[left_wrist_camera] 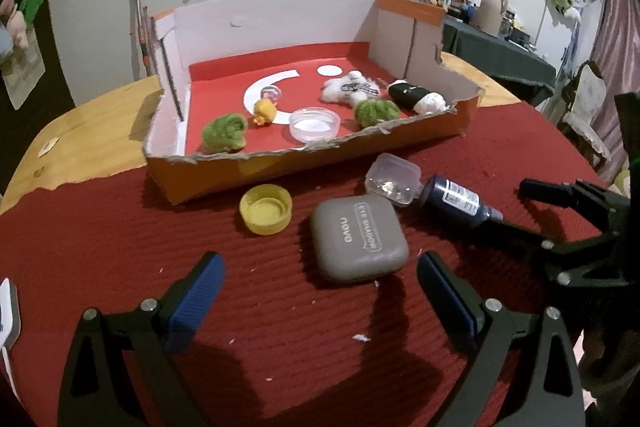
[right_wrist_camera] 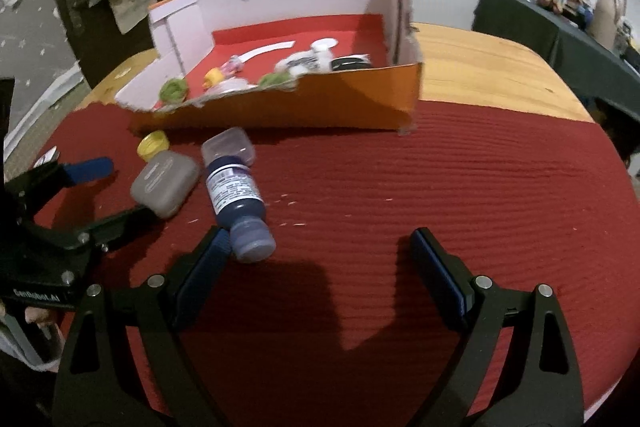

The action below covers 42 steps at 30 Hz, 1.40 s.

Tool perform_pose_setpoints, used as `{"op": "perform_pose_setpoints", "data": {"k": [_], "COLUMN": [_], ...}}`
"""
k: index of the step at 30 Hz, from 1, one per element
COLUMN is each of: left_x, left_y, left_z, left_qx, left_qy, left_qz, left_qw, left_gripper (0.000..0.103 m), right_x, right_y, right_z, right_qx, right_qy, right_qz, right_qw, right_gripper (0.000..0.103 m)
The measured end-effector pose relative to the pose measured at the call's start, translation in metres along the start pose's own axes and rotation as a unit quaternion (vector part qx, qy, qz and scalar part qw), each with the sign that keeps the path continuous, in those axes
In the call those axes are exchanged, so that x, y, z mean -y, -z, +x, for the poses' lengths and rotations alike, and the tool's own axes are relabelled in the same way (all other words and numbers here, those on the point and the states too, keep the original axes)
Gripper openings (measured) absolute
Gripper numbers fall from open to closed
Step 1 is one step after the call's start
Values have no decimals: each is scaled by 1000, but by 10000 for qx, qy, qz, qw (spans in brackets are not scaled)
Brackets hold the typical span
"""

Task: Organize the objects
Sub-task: 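Grasp the grey eye-shadow case with left tool while right tool grasps the dark blue bottle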

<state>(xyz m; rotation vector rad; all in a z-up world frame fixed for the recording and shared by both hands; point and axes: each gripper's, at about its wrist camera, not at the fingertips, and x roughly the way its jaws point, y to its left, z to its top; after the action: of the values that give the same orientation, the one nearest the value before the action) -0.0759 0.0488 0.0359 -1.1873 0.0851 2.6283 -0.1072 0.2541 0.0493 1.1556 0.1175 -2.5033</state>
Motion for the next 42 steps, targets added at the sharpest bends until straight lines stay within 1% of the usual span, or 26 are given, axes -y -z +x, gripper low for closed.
{"op": "perform_pose_setpoints", "data": {"k": [6, 8, 12, 17, 20, 23, 26, 28, 31, 34, 36, 37, 42], "left_x": [3, 0, -8, -16, -13, -10, -8, -6, -5, -5, -5, -5, 1], "left_y": [-4, -4, -3, 0, 0, -1, -4, -5, -7, -8, -10, -11, -14], "left_z": [12, 15, 12, 9, 8, 9, 8, 7, 9, 12, 13, 13, 15], "left_qx": [-161, -246, -251, -302, -296, -268, -221, -198, -219, -248, -244, -244, -242], "left_qy": [9, -25, -74, -150, -79, -43, 74, 127, 195, 310, 401, 429, 545], "left_qz": [34, -12, -40, -20, 52, 123, 174, 225, 283, 285, 252, 245, 361], "left_qw": [9999, 9997, 9997, 9994, 9995, 9996, 9996, 9995, 9992, 9988, 9986, 9985, 9976], "left_gripper": [98, 98, 99, 99, 99, 98, 98, 93, 89, 79, 75, 75, 73], "right_x": [8, 8, 7, 0, -6, -14, -18, -19, -17, -18, -19, -20, -24], "right_y": [2, 2, 2, 1, -3, -5, -7, -10, -12, -14, -15, -15, -17], "right_z": [-4, -5, -7, -6, 0, 4, 6, 10, 15, 17, 17, 18, 21], "right_qx": [2, 14, 14, -28, -172, -256, -330, -376, -428, -428, -413, -414, -384], "right_qy": [-293, -331, -390, -550, -814, -825, -898, -873, -840, -845, -869, -886, -948], "right_qz": [88, 92, 0, -206, -348, -606, -824, -936, -1019, -1099, -1168, -1206, -1392], "right_qw": [9995, 9994, 9992, 9983, 9959, 9944, 9920, 9911, 9903, 9894, 9885, 9879, 9850], "right_gripper": [92, 92, 92, 92, 92, 92, 92, 92, 91, 85, 77, 76, 59]}}
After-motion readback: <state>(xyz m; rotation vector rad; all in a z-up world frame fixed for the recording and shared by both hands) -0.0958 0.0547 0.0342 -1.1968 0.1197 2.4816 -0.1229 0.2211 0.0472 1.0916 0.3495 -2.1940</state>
